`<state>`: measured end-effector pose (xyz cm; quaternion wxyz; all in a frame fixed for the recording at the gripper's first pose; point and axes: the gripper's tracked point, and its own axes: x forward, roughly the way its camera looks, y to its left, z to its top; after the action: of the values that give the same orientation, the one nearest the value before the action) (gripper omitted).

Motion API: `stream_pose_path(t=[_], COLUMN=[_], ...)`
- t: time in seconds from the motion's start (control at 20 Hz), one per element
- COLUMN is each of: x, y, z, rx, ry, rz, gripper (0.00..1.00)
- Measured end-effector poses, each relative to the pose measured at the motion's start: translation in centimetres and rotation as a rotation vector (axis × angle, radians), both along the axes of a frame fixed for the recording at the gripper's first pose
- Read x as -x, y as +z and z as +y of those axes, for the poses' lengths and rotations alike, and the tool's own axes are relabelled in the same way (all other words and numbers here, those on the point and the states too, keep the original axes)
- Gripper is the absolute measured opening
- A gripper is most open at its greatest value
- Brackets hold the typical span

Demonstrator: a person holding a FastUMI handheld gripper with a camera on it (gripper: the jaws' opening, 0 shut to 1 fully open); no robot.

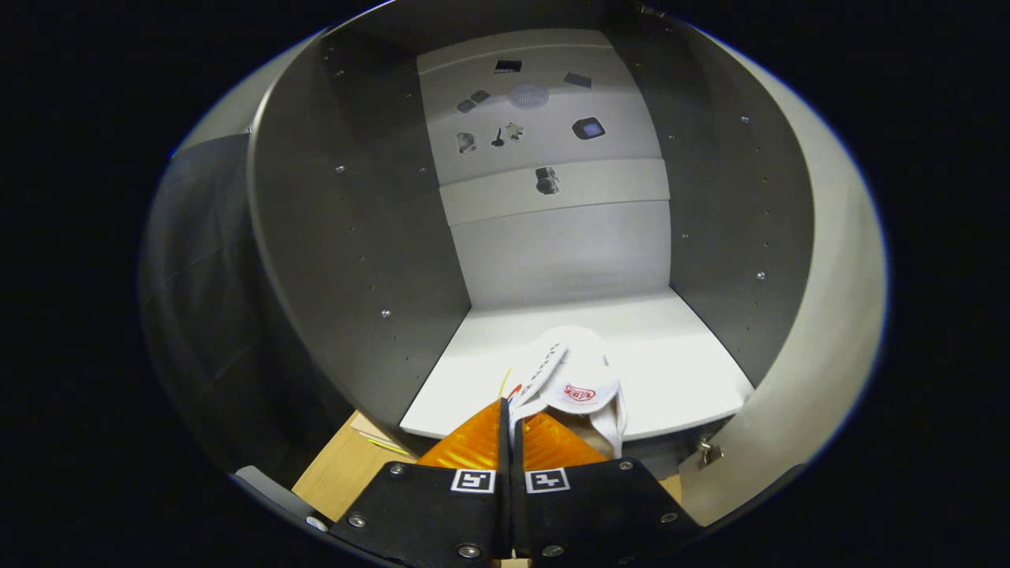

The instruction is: Open the shoe cabinet door, grab the shoes and put them into the shoe cabinet, then close the shoe cabinet door.

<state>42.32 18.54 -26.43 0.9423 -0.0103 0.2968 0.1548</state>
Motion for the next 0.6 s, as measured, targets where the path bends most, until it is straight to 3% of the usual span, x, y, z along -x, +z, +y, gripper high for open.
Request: stream_pose_path(t=[0.3, 0.6], x=[-7.2, -10.9], y=[-1.6, -3.3], z=[0.5, 1.8], rx=[0.018, 0.013], ry=[0.032, 0.059], rz=[0.028, 0.028], gripper=[0.00, 0.00])
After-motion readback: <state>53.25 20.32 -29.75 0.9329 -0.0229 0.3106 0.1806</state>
